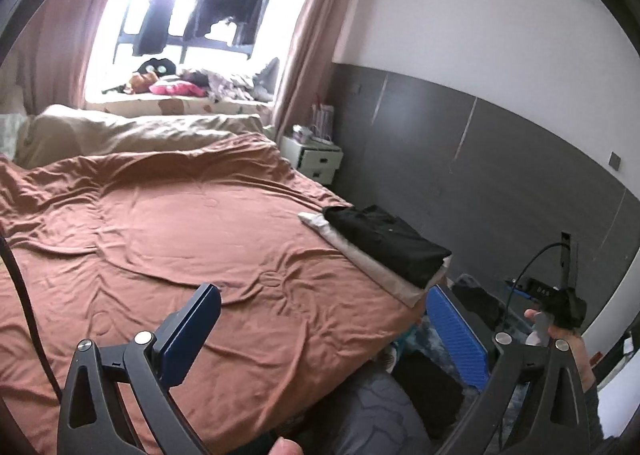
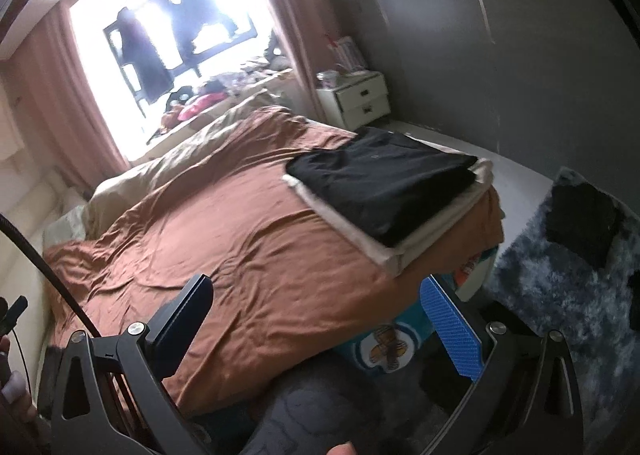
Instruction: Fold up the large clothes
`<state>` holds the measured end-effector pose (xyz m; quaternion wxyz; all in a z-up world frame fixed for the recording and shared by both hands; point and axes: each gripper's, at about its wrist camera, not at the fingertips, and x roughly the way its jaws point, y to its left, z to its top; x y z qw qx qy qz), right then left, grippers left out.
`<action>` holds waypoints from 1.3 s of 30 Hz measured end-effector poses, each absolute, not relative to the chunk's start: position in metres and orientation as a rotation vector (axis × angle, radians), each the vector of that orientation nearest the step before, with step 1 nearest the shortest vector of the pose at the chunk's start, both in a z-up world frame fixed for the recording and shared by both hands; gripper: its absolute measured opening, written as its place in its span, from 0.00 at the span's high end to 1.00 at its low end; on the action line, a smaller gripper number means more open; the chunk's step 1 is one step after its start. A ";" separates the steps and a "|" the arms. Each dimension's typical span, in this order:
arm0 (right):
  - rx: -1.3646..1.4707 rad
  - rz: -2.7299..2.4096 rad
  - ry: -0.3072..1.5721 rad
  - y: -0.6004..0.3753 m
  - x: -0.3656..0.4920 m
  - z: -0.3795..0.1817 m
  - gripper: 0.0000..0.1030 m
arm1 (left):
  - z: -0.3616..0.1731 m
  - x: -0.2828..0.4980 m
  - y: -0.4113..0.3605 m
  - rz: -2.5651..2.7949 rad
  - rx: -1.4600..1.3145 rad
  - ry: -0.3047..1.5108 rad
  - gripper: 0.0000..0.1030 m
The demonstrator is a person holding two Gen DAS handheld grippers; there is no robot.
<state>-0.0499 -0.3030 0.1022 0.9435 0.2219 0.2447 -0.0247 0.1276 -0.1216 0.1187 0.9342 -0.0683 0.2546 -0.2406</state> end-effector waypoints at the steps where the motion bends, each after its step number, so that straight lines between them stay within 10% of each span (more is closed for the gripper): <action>1: 0.443 -0.044 0.490 -0.297 -0.054 0.103 0.00 | 0.118 0.121 -0.117 -0.475 -0.131 0.513 0.00; 39: 0.339 0.047 0.450 -0.170 -0.100 0.044 0.00 | 0.052 0.004 -0.057 -0.187 -0.087 0.433 0.00</action>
